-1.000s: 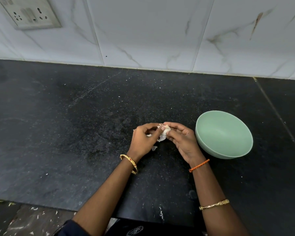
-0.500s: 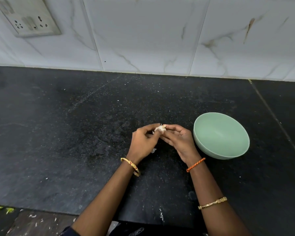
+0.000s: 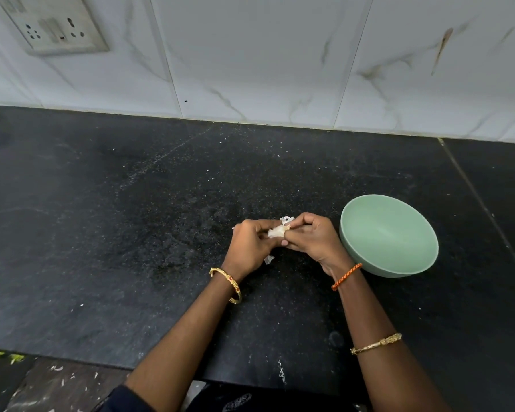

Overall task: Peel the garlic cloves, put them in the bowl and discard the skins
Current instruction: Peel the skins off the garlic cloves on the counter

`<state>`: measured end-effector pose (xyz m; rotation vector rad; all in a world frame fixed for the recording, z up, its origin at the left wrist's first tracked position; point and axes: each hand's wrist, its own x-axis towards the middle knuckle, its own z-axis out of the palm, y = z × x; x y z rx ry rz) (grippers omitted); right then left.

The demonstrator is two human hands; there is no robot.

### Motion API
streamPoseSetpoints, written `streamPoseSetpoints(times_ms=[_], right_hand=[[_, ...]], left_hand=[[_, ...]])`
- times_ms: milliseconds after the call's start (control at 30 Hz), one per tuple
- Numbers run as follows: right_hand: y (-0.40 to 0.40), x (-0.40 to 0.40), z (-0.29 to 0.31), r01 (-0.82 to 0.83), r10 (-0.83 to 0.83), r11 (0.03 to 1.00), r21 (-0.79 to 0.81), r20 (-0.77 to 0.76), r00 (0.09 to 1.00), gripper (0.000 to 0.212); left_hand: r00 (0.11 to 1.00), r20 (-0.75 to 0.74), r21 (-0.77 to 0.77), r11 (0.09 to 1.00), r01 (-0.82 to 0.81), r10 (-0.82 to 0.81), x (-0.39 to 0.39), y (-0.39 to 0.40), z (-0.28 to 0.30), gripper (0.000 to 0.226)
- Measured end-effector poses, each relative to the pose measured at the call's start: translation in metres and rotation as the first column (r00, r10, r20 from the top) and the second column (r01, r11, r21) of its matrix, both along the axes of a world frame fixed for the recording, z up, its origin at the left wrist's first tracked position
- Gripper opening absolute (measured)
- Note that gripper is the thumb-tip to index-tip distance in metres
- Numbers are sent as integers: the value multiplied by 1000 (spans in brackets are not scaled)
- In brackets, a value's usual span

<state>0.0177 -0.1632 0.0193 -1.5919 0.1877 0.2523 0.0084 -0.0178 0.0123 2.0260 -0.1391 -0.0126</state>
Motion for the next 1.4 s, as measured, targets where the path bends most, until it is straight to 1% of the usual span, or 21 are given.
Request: streamPoseSetpoints(times_ms=[100, 233, 300, 367, 400, 467, 533, 667, 767, 867, 1033, 1200, 1300, 1400], right_hand=[[2, 4, 2, -39, 41, 998, -47, 40, 998, 22], [0, 7, 0, -89, 100, 985, -148, 70, 993, 13], [-2, 6, -4, -142, 151, 981, -128, 59, 987, 16], [-1, 4, -9, -155, 176, 973, -173, 116, 978, 20], [1, 3, -12, -128, 171, 964, -234, 173, 970, 20], [4, 3, -17, -14, 130, 937, -348, 311, 941, 16], [6, 3, -19, 80, 83, 925, -372, 401, 912, 9], [10, 3, -20, 109, 23, 938, -328, 374, 927, 7], [13, 3, -22, 177, -68, 948, -264, 376, 924, 6], [16, 2, -24, 209, -131, 954, -213, 331, 935, 7], [18, 4, -25, 227, -194, 967, -113, 247, 949, 18], [18, 6, -22, 237, -222, 970, -50, 206, 953, 23], [18, 7, -23, 229, -212, 971, -70, 195, 958, 26], [19, 5, -20, 222, -211, 974, -49, 174, 962, 27]], left_hand=[[1000, 27, 18, 1000, 2, -3, -1, -2, -1, 38], [1000, 16, 34, 999, 16, -17, 0, 0, 1, 33], [1000, -9, 42, 999, 6, -6, 3, 4, 1, 35], [1000, -30, 43, 999, 3, -1, 6, 7, 2, 38], [999, -36, 38, 999, 10, -9, 6, 7, 2, 37], [998, -48, 0, 999, 34, -34, 5, 6, 5, 33], [997, -50, -51, 998, 48, -51, 3, 2, 5, 30], [998, -51, -110, 993, -35, 30, 2, -3, -2, 28], [995, -60, -112, 990, -86, 80, 3, -8, -9, 26], [995, -33, -115, 988, -99, 96, 2, -12, -14, 29], [996, 13, -126, 988, -85, 87, 3, -14, -20, 32], [996, 44, -131, 988, -77, 83, 5, -15, -24, 33], [994, 56, -148, 985, -87, 96, 4, -14, -29, 35], [992, 65, -165, 982, -93, 105, 3, -14, -32, 36]])
